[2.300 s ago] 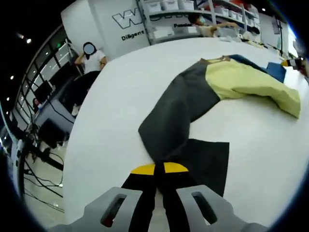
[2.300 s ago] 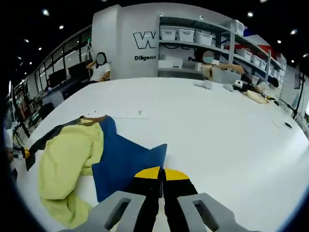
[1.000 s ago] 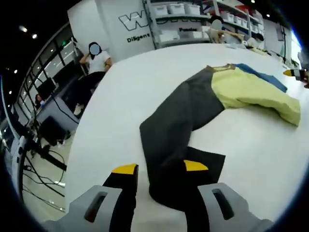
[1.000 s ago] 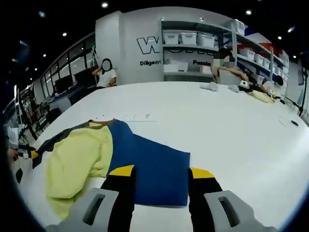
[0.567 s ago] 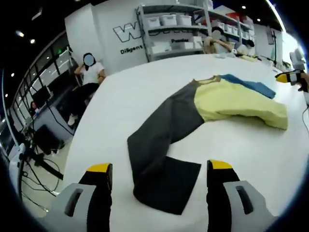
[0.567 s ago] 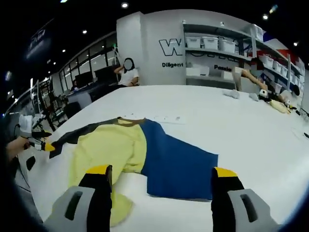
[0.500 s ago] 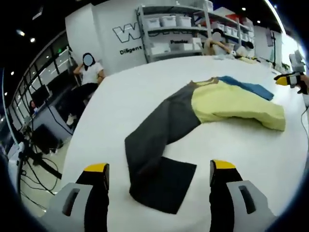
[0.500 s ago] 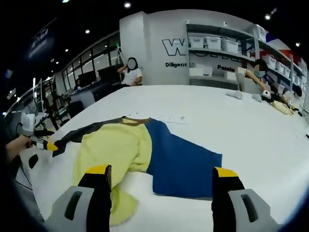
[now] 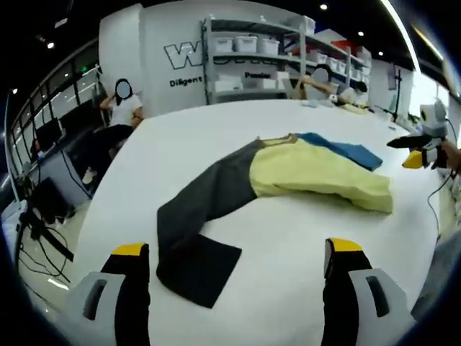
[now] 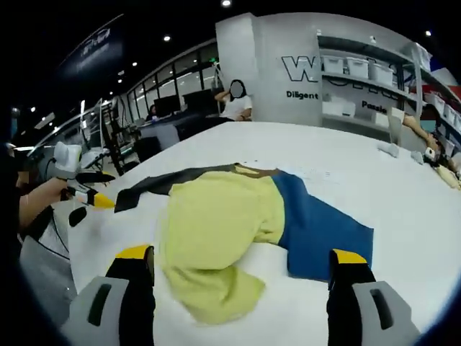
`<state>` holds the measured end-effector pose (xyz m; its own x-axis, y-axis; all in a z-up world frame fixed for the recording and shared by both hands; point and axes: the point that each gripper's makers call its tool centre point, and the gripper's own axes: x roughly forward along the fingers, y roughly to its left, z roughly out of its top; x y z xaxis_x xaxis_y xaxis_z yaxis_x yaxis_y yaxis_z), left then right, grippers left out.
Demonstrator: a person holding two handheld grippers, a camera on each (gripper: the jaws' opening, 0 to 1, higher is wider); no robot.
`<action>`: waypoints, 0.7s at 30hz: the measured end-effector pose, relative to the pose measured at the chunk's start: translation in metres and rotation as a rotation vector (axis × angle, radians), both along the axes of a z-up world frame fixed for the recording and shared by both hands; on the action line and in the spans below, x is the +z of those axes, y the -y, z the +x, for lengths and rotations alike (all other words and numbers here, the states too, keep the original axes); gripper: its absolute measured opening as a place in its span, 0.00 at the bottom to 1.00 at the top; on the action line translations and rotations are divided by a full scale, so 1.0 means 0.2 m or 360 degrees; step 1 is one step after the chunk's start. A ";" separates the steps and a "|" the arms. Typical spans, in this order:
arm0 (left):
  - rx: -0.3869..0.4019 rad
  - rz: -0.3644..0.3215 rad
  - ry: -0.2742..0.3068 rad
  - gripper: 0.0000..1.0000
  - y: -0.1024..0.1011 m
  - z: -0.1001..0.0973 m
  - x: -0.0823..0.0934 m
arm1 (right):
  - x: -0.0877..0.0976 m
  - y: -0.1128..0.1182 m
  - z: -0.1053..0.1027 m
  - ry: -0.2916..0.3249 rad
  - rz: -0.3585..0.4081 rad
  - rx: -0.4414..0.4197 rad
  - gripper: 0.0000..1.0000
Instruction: Fold the garment on the visible template until the final outline fits inside the template.
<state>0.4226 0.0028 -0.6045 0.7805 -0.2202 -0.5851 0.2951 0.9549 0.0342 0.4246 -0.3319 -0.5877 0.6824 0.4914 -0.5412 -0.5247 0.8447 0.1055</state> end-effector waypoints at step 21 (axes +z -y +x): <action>-0.0181 0.0062 0.0080 0.99 0.21 -0.11 0.05 | -0.11 -0.35 -0.19 0.0088 -0.0068 0.0370 0.95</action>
